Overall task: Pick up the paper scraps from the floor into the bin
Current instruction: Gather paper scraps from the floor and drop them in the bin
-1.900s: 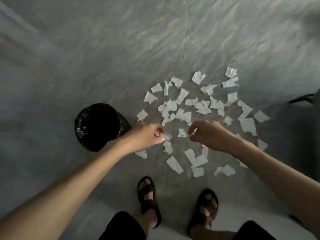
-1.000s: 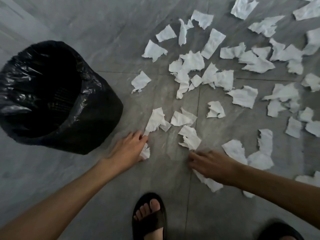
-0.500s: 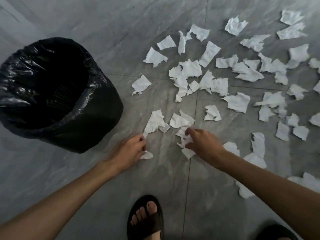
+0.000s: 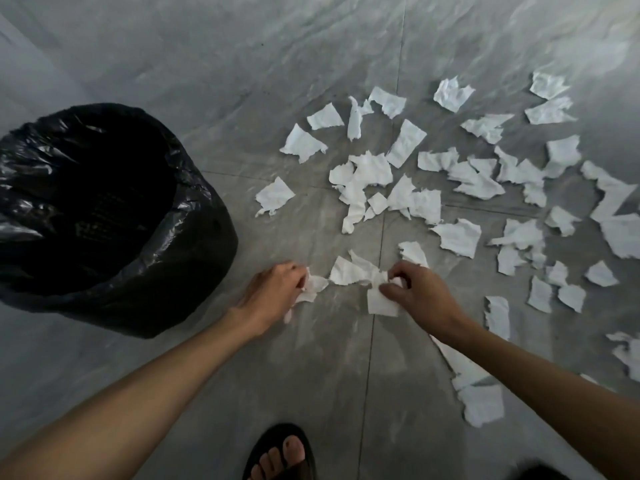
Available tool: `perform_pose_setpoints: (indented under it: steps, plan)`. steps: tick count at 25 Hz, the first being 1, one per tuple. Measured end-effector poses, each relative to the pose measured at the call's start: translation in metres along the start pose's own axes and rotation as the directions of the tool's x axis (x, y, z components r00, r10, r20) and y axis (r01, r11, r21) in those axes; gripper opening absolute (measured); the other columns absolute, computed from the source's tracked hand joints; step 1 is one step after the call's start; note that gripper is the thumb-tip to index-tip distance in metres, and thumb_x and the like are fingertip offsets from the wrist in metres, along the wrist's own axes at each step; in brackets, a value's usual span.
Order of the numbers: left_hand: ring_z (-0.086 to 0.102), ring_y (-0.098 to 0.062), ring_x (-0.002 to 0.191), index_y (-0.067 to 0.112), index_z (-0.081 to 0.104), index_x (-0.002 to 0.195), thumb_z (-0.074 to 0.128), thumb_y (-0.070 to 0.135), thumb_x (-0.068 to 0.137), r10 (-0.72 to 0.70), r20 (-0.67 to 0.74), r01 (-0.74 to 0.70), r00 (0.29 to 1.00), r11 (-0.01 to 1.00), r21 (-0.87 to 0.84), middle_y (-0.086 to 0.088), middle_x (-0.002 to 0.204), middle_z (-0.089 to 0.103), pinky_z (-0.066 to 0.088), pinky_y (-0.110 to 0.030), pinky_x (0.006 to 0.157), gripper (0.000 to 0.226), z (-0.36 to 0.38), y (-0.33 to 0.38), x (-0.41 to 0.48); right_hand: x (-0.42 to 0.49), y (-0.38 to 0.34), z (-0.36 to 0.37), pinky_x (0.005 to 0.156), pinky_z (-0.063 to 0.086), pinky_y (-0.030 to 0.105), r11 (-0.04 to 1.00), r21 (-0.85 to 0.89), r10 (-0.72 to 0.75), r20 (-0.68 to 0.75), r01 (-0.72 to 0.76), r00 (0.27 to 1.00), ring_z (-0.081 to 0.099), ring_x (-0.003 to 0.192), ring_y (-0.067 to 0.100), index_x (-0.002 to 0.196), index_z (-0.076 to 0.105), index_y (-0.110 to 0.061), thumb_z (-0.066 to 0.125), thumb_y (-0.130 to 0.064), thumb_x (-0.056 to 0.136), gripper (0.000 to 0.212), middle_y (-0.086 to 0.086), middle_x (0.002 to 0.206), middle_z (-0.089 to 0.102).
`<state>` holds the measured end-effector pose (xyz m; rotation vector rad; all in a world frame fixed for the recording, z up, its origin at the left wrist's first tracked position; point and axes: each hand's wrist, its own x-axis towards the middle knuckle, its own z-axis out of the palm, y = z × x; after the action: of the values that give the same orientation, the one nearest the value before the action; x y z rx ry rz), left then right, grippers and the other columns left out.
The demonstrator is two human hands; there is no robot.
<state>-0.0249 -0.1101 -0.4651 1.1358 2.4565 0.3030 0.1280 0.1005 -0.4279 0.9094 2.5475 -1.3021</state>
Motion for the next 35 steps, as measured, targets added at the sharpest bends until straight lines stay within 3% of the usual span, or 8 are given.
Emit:
perform_pose_setpoints:
  steps: [5,8,13,16,20,24,28,35]
  plan:
    - [0.054,-0.017,0.072,0.023,0.062,0.107,0.061,0.008,0.077,-0.050,-0.072,0.032,0.996,0.974,-0.226,0.005,0.078,0.056,0.042,-0.024,0.065,0.034,-0.052,0.021,0.000,0.002,-0.008,0.014,0.045,0.041,0.019,0.836,0.485,0.255,0.069,-0.256,0.964,0.052,0.060,0.012,0.097,0.064,-0.013,0.065,-0.009,0.084,0.013,0.007,0.079,0.059]
    - [0.050,-0.010,0.065,0.022,0.072,0.093,0.063,0.006,0.077,-0.054,-0.226,-0.012,0.973,0.960,-0.280,0.006,0.073,0.056,0.034,-0.015,0.060,0.024,-0.120,0.038,-0.003,0.010,-0.039,0.009,0.050,0.040,0.026,0.781,0.565,0.228,0.140,-0.266,0.964,0.053,0.065,0.018,0.101,0.064,-0.007,0.063,-0.007,0.086,0.016,0.013,0.083,0.059]
    - [0.053,-0.011,0.063,0.022,0.068,0.088,0.062,0.014,0.079,-0.007,-0.620,-0.142,0.784,0.971,-0.190,0.006,0.070,0.059,0.036,-0.010,0.060,0.014,-0.229,0.033,-0.047,0.026,-0.132,-0.007,0.045,0.043,0.019,0.835,0.549,0.010,0.052,-0.037,0.999,0.054,0.049,0.004,0.089,0.066,-0.019,0.065,-0.011,0.086,0.008,0.001,0.070,0.064]
    - [0.055,-0.010,0.066,0.024,0.066,0.088,0.063,0.016,0.079,-0.123,-0.739,0.059,0.662,0.992,-0.112,0.008,0.074,0.061,0.037,-0.010,0.060,0.013,-0.250,-0.007,-0.072,0.027,-0.193,-0.007,0.042,0.043,0.013,0.845,0.507,-0.178,-0.033,0.170,0.983,0.053,0.043,0.001,0.087,0.068,-0.023,0.068,-0.013,0.084,0.010,-0.008,0.058,0.065]
    - [0.066,-0.029,0.088,0.029,0.067,0.102,0.061,0.024,0.085,-0.462,-0.505,0.503,0.729,0.862,-0.062,-0.004,0.098,0.072,0.052,-0.035,0.069,0.018,-0.232,-0.074,-0.090,0.036,-0.273,0.014,0.049,0.051,0.022,0.777,0.495,-0.391,-0.105,0.389,0.915,0.055,0.046,0.002,0.083,0.066,-0.026,0.068,-0.017,0.082,0.009,-0.010,0.055,0.063]
    - [0.063,-0.029,0.105,0.041,0.055,0.126,0.056,0.022,0.085,-0.608,-0.316,0.630,0.728,0.775,-0.041,-0.001,0.117,0.068,0.050,-0.036,0.077,0.045,-0.218,-0.096,-0.101,0.047,-0.324,0.051,0.072,0.057,0.035,0.831,0.313,-0.478,-0.023,0.460,0.878,0.064,0.064,0.006,0.093,0.071,-0.021,0.067,-0.016,0.079,0.016,-0.006,0.074,0.067]
    - [0.062,-0.027,0.106,0.033,0.055,0.125,0.056,0.014,0.080,-0.570,-0.483,0.577,0.665,0.802,-0.152,0.003,0.117,0.067,0.051,-0.039,0.082,0.049,-0.224,-0.086,-0.098,0.055,-0.328,0.057,0.072,0.061,0.038,0.903,0.288,-0.387,0.218,0.320,0.896,0.072,0.079,0.027,0.112,0.069,-0.016,0.069,-0.011,0.078,0.034,0.011,0.099,0.071]
    - [0.061,-0.018,0.089,0.029,0.056,0.111,0.053,0.009,0.076,-0.313,-0.632,0.243,0.709,0.950,-0.197,0.009,0.111,0.063,0.049,-0.033,0.071,0.041,-0.226,-0.009,-0.053,0.067,-0.212,-0.018,0.054,0.056,0.022,0.869,0.411,-0.350,0.120,0.275,0.929,0.072,0.064,0.017,0.092,0.069,-0.021,0.062,-0.002,0.085,0.021,0.004,0.086,0.071]
